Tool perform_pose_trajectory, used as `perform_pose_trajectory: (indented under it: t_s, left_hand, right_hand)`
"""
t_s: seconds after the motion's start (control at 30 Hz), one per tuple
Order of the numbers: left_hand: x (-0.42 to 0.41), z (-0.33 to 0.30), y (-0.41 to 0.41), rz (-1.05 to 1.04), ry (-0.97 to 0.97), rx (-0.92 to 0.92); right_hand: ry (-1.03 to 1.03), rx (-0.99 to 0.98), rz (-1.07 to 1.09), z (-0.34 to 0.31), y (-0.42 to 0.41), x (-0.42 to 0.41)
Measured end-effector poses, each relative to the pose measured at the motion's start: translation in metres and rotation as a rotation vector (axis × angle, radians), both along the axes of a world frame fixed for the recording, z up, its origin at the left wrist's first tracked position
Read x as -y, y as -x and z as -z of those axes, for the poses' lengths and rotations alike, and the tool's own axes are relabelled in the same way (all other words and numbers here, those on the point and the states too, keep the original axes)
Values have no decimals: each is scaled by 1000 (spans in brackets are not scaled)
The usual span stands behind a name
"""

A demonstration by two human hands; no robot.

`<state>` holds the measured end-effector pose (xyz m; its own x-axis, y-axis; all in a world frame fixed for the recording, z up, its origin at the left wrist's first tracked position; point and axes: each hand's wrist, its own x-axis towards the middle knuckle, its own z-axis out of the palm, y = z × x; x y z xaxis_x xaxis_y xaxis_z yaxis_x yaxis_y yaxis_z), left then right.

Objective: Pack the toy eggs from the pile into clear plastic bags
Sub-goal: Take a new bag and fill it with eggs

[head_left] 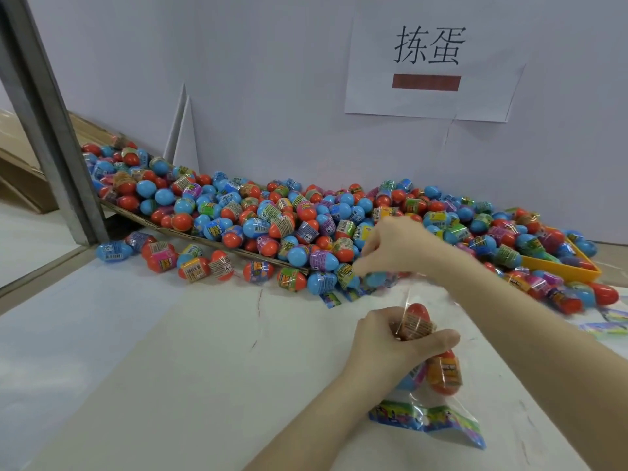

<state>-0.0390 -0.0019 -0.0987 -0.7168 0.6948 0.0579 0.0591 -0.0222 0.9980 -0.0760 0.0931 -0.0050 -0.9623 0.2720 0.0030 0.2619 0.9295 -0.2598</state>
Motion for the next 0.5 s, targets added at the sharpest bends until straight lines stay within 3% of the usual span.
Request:
perform_pose_trajectory:
  t_s: [0.17, 0.23, 0.33, 0.5]
  left_hand:
    - [0, -3, 2, 0, -51, 92]
    - [1, -5, 2, 4, -69, 128]
    - [2, -9, 0, 15, -115, 133]
    - [4, -13, -4, -9, -142, 106]
  right_hand:
    - [346, -728, -47, -46, -49, -15]
    - [545, -900, -111, -49, -77, -18]
    - [733, -924, -118, -36, -110, -15]
    - [407, -747, -71, -8, -120, -9]
